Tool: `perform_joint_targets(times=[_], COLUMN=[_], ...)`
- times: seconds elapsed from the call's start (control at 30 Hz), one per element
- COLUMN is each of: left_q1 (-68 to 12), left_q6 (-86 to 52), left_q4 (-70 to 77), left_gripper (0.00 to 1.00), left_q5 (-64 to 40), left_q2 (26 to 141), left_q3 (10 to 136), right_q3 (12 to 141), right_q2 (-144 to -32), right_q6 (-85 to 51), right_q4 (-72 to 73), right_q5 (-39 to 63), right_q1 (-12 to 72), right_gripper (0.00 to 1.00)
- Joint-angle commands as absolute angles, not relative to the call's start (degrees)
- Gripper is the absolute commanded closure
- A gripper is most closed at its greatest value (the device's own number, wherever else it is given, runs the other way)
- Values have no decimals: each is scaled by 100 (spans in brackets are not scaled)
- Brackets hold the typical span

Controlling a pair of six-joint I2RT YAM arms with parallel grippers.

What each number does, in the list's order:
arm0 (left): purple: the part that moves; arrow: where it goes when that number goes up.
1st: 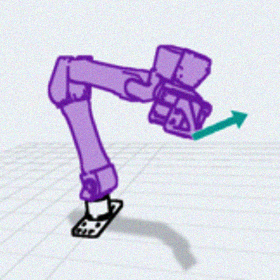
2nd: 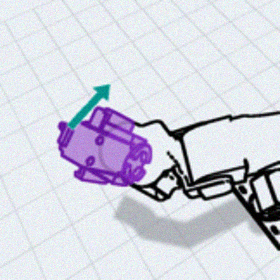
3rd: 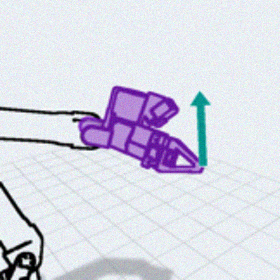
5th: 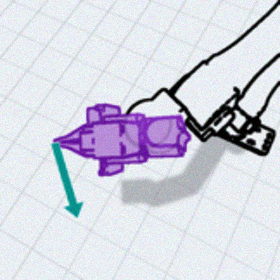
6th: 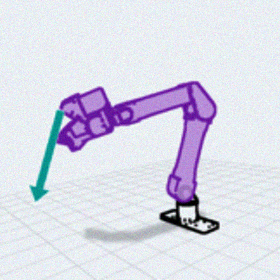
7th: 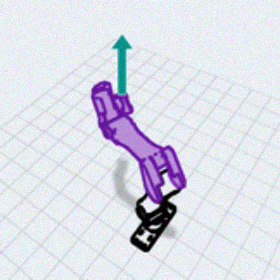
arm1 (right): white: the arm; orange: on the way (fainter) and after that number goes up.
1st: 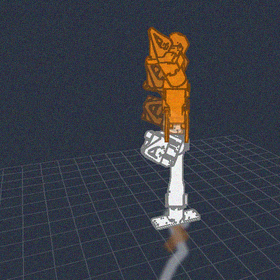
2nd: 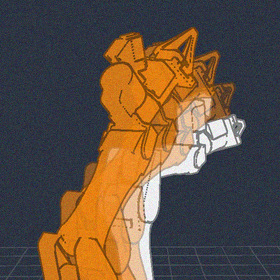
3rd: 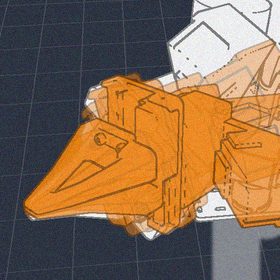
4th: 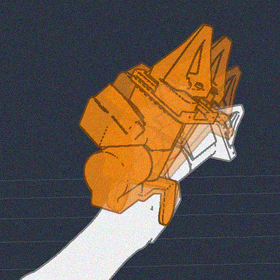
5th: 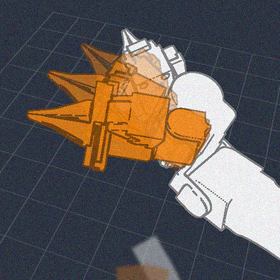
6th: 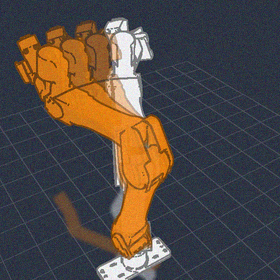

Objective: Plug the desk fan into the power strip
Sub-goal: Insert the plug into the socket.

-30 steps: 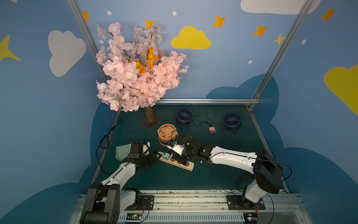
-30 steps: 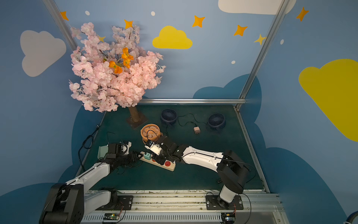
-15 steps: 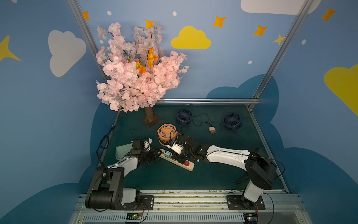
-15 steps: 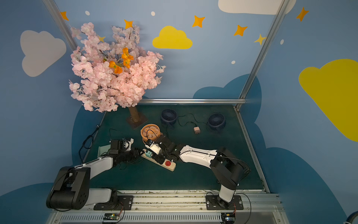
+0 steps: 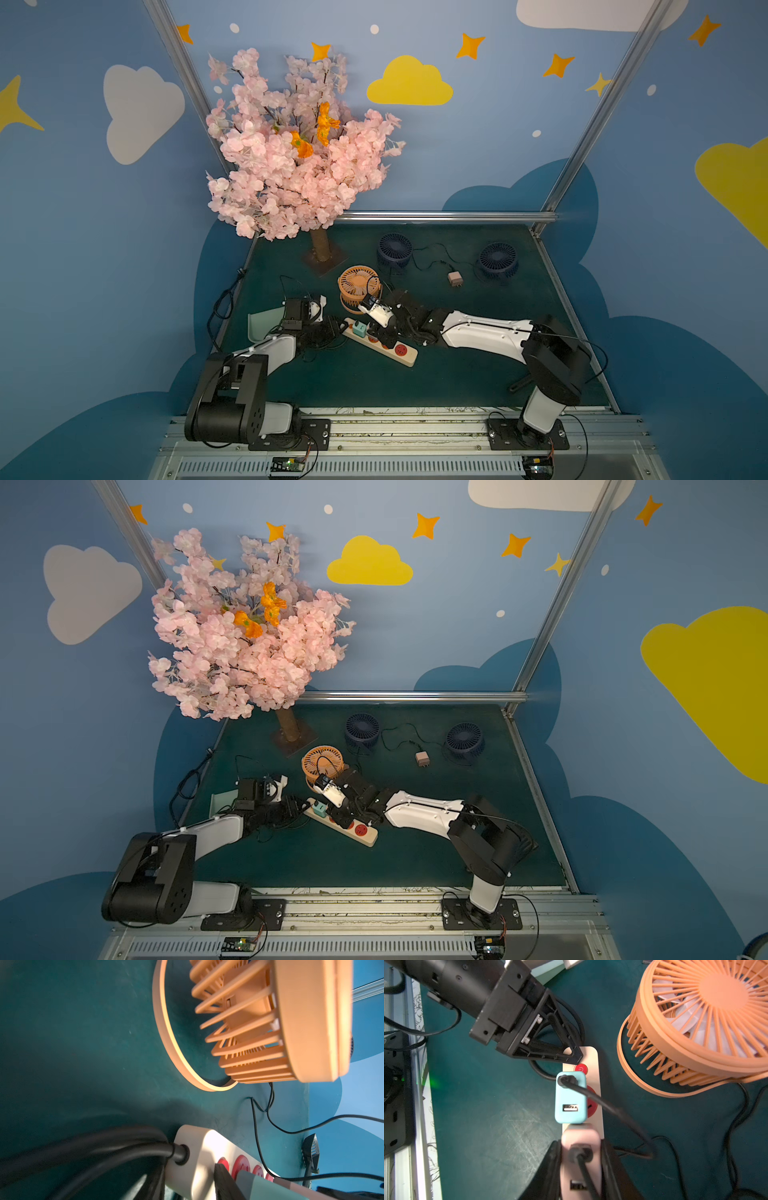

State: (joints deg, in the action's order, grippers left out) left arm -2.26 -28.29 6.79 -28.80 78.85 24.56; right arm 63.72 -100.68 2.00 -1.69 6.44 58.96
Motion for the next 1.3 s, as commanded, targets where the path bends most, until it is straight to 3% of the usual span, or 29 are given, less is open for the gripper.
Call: perform_joint_targets(times=[0.0, 0.43, 1.27], left_q1=[-226, -235, -235], left_q6=[-2675, -2672, -2678], left_q4=[481, 466, 686], left_gripper=[57, 57, 59], left_q5=[-2791, -2829, -3010], left_q2=[7928, 7868, 8163], left_q3=[2421, 2417, 2455], right_q3=[6260, 6452, 6279], right_q2=[-10247, -10072, -10184], right_q6=[102, -19, -23], right_q4=[-83, -700, -553], right_q5=[635, 732, 667], right_q1=[5863, 5895, 6003], right_gripper=[100, 100, 100])
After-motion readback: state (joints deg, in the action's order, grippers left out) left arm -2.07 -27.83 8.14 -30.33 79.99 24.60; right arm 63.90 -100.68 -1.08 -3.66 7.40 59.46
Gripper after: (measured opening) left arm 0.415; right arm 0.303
